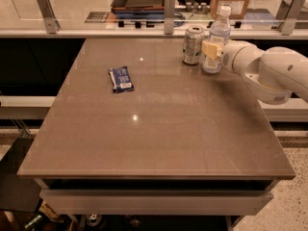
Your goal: Move blue plastic bottle near 7up can
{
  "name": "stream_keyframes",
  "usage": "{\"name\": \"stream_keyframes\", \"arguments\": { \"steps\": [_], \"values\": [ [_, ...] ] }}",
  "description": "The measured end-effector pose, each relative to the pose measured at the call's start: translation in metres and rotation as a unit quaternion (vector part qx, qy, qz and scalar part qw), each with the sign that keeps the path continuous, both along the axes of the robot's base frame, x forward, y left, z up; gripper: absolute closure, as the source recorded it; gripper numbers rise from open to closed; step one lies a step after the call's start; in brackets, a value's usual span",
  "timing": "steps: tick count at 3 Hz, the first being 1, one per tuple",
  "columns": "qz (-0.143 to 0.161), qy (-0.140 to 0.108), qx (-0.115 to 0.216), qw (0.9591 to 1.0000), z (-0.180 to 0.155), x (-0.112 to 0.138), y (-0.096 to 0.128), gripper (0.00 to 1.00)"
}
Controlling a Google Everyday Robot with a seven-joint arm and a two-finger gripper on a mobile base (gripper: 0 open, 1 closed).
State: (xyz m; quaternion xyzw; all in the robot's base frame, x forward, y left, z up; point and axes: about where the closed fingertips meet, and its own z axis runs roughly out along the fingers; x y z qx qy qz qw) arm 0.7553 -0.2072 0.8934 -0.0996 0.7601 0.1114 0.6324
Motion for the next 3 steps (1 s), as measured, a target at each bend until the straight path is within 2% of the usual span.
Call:
{"name": "stream_keyframes", "arguments": {
  "steps": [1, 2, 3],
  "values": [
    [0.001, 0.0, 0.0, 1.0, 0.0003, 0.0004, 0.0022, 0.13],
    [0.003, 0.0, 0.0, 1.0, 0.0006, 0.0007, 0.0042, 0.0],
    [0.003, 0.0, 0.0, 1.0, 0.0006, 0.0007, 0.0043, 0.0]
  ]
}}
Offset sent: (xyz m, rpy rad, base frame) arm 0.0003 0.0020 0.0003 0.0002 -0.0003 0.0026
